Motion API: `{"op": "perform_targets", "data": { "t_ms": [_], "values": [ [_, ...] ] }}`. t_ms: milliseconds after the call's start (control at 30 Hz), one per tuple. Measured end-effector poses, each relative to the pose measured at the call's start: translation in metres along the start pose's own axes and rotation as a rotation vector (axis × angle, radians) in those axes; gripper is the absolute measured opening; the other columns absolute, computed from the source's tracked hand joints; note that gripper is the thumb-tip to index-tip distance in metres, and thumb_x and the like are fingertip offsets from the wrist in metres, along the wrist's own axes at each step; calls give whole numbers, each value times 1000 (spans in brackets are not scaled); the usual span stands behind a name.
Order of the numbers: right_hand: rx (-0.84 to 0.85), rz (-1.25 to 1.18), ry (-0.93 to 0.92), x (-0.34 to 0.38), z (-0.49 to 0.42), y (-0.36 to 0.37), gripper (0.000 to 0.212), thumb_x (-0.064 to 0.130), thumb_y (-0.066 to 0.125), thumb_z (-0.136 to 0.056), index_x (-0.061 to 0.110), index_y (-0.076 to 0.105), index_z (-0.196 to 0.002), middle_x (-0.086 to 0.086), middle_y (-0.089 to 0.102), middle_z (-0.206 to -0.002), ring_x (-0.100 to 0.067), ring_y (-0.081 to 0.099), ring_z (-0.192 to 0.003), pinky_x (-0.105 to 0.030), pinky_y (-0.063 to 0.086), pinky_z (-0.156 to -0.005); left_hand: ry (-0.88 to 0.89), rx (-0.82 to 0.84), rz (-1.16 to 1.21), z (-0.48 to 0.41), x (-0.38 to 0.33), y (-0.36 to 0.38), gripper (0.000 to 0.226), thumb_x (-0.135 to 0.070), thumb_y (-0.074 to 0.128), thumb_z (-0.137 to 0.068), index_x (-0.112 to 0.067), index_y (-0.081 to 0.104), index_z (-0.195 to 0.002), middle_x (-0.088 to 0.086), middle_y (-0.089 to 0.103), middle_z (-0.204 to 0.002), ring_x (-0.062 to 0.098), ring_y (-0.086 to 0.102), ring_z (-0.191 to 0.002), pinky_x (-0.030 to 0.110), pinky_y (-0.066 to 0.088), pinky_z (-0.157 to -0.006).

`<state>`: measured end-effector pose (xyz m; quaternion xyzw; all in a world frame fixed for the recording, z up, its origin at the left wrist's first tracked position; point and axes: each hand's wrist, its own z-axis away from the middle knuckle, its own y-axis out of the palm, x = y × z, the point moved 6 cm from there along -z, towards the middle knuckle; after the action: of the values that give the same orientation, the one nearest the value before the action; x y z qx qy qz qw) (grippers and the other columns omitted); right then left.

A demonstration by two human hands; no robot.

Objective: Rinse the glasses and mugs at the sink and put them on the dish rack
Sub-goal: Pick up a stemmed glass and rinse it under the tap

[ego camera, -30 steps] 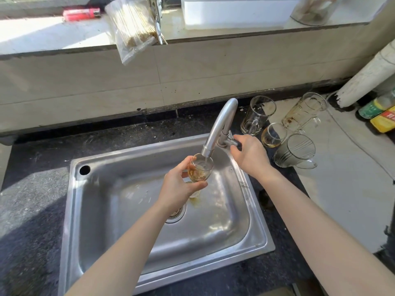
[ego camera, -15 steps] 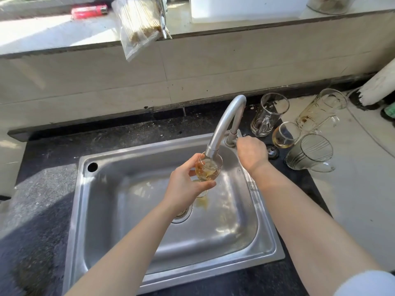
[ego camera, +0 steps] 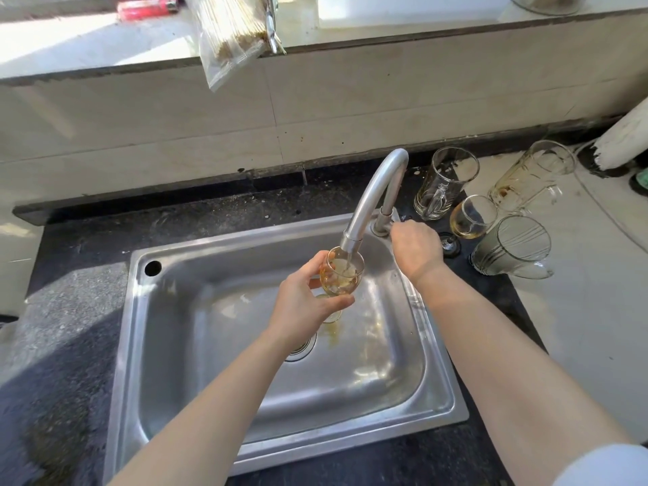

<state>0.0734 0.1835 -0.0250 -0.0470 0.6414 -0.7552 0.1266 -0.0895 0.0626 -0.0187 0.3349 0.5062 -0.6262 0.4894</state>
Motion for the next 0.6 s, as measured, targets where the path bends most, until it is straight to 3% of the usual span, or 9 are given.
{"op": "perform_targets", "data": {
  "t_ms": [133, 233, 300, 400, 533, 600],
  "values": [
    [-37, -21, 19, -1, 2, -1, 24, 17, 48, -95, 7, 63, -111, -11, 57, -116, -29, 50, -111, -39, 41, -85, 5, -11, 19, 1, 1, -3, 58, -12, 84, -66, -44, 60, -109, -13, 70, -94, 5, 65, -93, 21, 50, -82],
    [-99, -175, 105, -7, 11, -4, 33, 30, 48, -93, 8, 63, -112, -11, 53, -115, -29, 47, -111, -40, 38, -88, -4, -21, 46, -1, 3, -2, 56, -11, 83, -67, -43, 62, -107, -12, 71, -93, 7, 65, -92, 18, 50, -80],
    [-112, -298, 134, -10, 19, -6, 33, 27, 48, -93, 8, 63, -115, -12, 53, -113, -29, 47, -111, -39, 38, -88, -18, -14, 50, -2, 5, 3, 57, -11, 84, -66, -46, 60, -104, -13, 71, -93, 7, 65, -92, 17, 51, -80],
    [-81, -573, 165, -10, 31, -7, 31, 19, 50, -91, 8, 66, -115, -12, 56, -111, -29, 52, -107, -33, 41, -84, -76, -45, 98, -2, 17, 6, 62, -15, 86, -63, -44, 59, -110, -6, 70, -100, 10, 66, -95, 30, 55, -82],
    [-29, -816, 119, 11, 46, -17, 25, 12, 55, -88, 11, 71, -108, -1, 59, -96, -13, 52, -84, -26, 43, -84, -103, -36, 55, 1, 27, 5, 59, -14, 87, -63, -40, 61, -110, -11, 69, -94, 8, 66, -92, 22, 51, -79],
    [6, -880, 125, 18, 50, -21, 23, 12, 57, -89, 12, 72, -105, 2, 58, -91, -11, 51, -81, -17, 38, -77, -136, -50, 100, 2, 31, 3, 59, -13, 87, -63, -34, 63, -112, -7, 71, -95, 12, 68, -90, 27, 53, -79]
  ]
}}
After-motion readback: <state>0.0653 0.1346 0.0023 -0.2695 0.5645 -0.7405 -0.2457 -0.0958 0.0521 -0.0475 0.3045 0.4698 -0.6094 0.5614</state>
